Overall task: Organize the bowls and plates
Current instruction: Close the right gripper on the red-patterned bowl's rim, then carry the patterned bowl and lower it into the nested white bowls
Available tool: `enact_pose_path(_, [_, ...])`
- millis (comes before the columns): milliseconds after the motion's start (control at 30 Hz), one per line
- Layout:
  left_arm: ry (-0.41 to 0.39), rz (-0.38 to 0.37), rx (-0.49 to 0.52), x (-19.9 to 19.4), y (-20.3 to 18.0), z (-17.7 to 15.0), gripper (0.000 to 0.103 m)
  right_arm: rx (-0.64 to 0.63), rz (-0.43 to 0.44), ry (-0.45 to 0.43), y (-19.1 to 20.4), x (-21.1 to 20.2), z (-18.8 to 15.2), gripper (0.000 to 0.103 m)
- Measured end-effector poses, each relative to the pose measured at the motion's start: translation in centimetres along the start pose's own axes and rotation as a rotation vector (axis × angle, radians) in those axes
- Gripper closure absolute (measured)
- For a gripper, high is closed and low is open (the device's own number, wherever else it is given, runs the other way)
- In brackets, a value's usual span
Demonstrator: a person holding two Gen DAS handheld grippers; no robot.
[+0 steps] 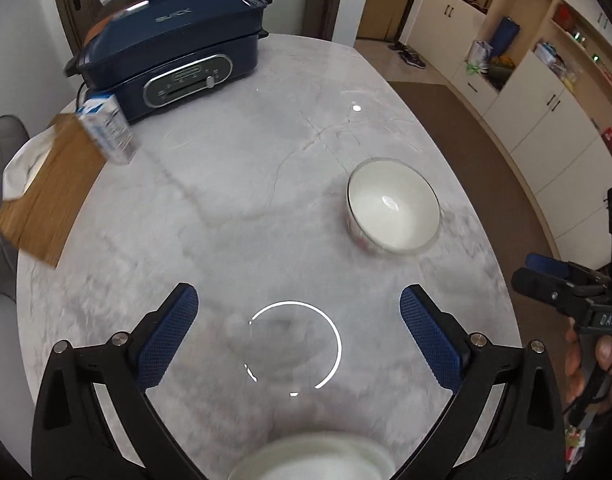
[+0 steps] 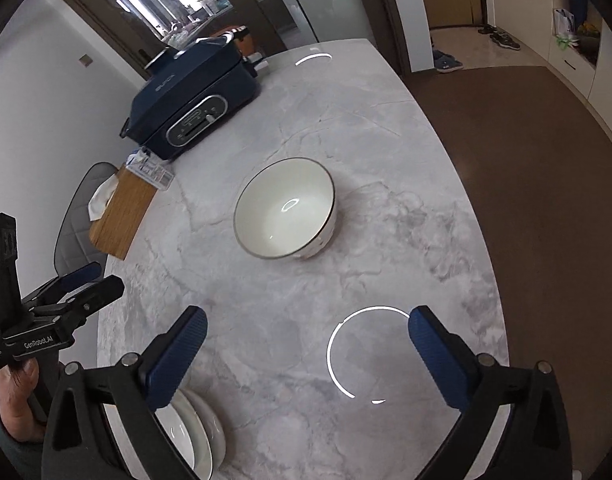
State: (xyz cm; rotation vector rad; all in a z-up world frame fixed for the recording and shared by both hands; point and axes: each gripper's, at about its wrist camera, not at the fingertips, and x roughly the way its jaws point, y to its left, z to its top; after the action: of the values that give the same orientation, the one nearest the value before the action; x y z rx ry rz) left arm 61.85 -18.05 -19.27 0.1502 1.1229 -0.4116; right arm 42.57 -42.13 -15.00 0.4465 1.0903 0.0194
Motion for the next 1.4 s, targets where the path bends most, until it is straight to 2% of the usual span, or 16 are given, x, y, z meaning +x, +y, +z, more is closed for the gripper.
enact_pose_path(100, [0.037,0.049,0.038,3.9,-1.7,3.4,0.001,0.010,-0.039,0.038,-1.3,2.3,3.1,0.015])
enact_pose_path(200, [0.042,0.101,0.062,6.9,-3.3,5.3,0.001,0.007,-0.080,0.063,-1.9,4.3,4.9,0.020])
enact_pose_path(300, [0.064,0.106,0.074,9.8,-4.2,6.2,0.001,0.010,-0.061,0.108,-2.1,6.7,6.0,0.026])
enact_pose_path(467, [0.082,0.096,0.082,13.1,-4.8,6.1,0.002,-0.010,-0.083,0.135,-1.5,9.6,7.0,0.031])
enact_pose_path(567, [0.111,0.093,0.076,14.5,-4.6,5.8,0.006,-0.004,-0.111,0.160,-1.5,11.2,7.5,0.039])
enact_pose_path(633, [0.122,0.071,0.067,15.2,-4.5,5.7,0.019,0.008,-0.119,0.180,-1.9,11.9,7.4,0.040])
enact_pose_path(667, [0.130,0.062,0.068,15.5,-4.5,5.6,0.025,0.005,-0.123,0.186,-2.1,12.2,7.3,0.047])
enact_pose_path(700, [0.142,0.050,0.070,16.0,-4.5,5.5,0.041,-0.001,-0.126,0.197,-2.1,12.5,7.3,0.058])
enact_pose_path(733, [0.154,0.030,0.067,16.3,-4.5,5.4,0.052,-0.006,-0.132,0.208,-2.1,12.9,7.1,0.064])
enact_pose_path(767, [0.159,-0.005,0.054,16.6,-4.4,5.4,0.058,-0.007,-0.127,0.214,-2.2,13.2,7.1,0.069])
enact_pose_path(800, [0.159,-0.030,0.043,16.7,-4.5,5.4,0.068,-0.007,-0.110,0.215,-2.2,13.3,7.0,0.075])
enact_pose_path(833, [0.156,-0.039,0.044,16.6,-4.7,5.4,0.075,-0.015,-0.098,0.217,-1.9,13.4,7.0,0.078])
enact_pose_path(867, [0.154,-0.037,0.055,16.6,-5.0,5.5,0.078,-0.027,-0.092,0.217,-1.6,13.4,7.0,0.085])
enact_pose_path(933, [0.156,-0.036,0.074,16.6,-5.7,5.3,0.093,-0.046,-0.100,0.215,-1.1,13.3,7.0,0.085])
enact_pose_path(1167, [0.139,-0.025,0.089,15.2,-5.9,4.5,0.094,-0.041,-0.076,0.208,-0.6,12.9,6.4,0.087])
enact_pose_path(1400, [0.086,-0.013,0.103,10.8,-5.6,3.2,0.094,-0.094,-0.067,0.177,1.9,9.9,5.2,0.087])
